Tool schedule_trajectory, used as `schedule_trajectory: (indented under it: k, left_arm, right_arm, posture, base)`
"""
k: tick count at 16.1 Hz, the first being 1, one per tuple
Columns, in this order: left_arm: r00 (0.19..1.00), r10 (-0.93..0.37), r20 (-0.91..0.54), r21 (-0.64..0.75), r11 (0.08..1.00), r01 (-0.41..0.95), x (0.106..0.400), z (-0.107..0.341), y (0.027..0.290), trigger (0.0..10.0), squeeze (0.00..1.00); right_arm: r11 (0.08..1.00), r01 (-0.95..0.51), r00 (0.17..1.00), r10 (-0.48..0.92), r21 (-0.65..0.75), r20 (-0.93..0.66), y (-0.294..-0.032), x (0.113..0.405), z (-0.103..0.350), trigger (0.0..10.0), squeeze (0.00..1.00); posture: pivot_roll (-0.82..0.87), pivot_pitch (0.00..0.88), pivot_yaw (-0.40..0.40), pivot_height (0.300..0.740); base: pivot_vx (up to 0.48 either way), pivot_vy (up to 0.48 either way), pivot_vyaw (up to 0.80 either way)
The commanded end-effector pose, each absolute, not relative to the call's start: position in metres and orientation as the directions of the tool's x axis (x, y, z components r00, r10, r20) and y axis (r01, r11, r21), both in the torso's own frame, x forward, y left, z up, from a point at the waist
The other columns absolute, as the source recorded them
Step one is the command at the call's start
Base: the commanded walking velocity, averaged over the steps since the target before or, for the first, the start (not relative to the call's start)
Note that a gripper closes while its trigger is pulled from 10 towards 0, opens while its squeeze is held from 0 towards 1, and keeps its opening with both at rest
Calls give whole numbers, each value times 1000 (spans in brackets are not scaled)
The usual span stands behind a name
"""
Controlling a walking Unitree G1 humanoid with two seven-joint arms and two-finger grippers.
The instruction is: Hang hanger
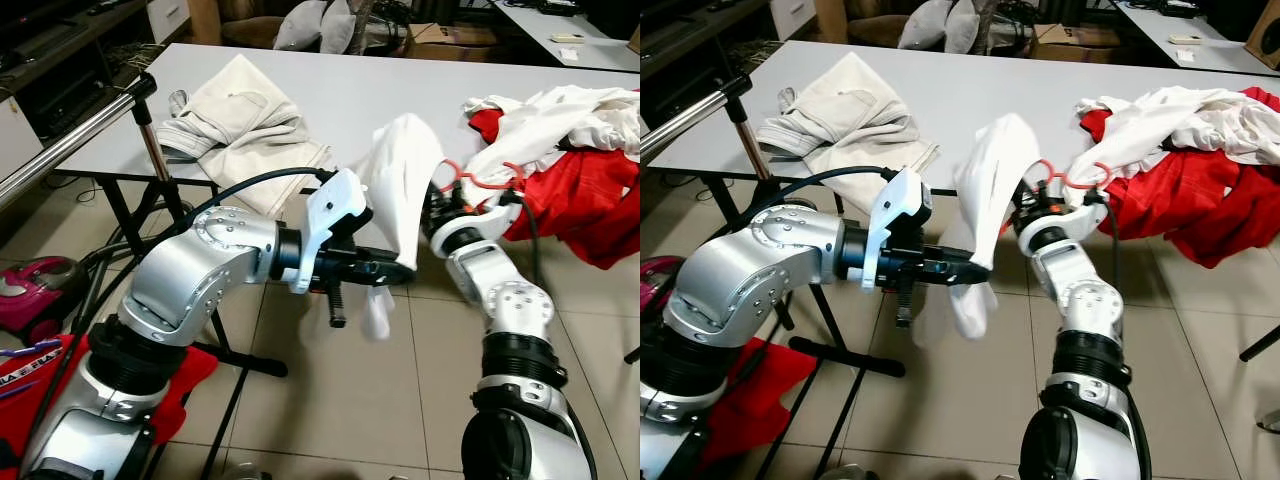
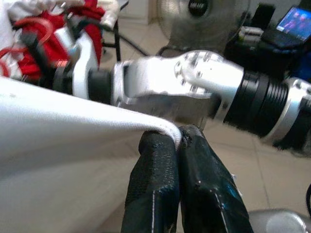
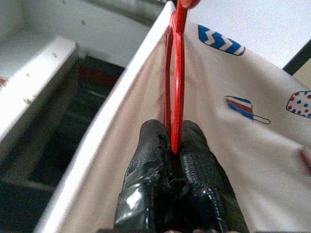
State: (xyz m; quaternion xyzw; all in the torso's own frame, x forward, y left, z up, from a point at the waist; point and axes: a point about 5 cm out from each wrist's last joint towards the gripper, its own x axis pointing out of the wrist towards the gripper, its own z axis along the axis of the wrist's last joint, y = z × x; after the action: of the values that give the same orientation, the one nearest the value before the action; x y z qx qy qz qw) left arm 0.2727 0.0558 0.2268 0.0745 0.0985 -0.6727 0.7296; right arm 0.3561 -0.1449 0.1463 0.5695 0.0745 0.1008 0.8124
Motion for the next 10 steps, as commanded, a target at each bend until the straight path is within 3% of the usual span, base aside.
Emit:
schedule_trajectory:
  k: [1, 3, 10]
  left_arm:
    - [51, -976, -212, -8, 54, 999, 267, 234, 53, 0, 0]
    - [99, -967, -233, 6, 100, 995, 269, 233, 61, 0, 0]
    - [179, -950, -254, 18, 180, 983, 274, 231, 72, 0, 0]
  right_arm:
    - [380, -117, 967, 255, 918, 17, -141, 362, 156, 10000, 0]
    - [531, -175, 928, 370, 829, -41, -126, 356, 150, 10000, 0]
    - [660, -288, 848, 513, 693, -136, -130, 338, 141, 10000, 0]
  posture:
    - [5, 0, -41, 740]
    - [13, 0, -54, 740]
    - [21, 0, -83, 740]
  base:
    - [0, 0, 0]
    - [0, 0, 0]
    - [0, 0, 0]
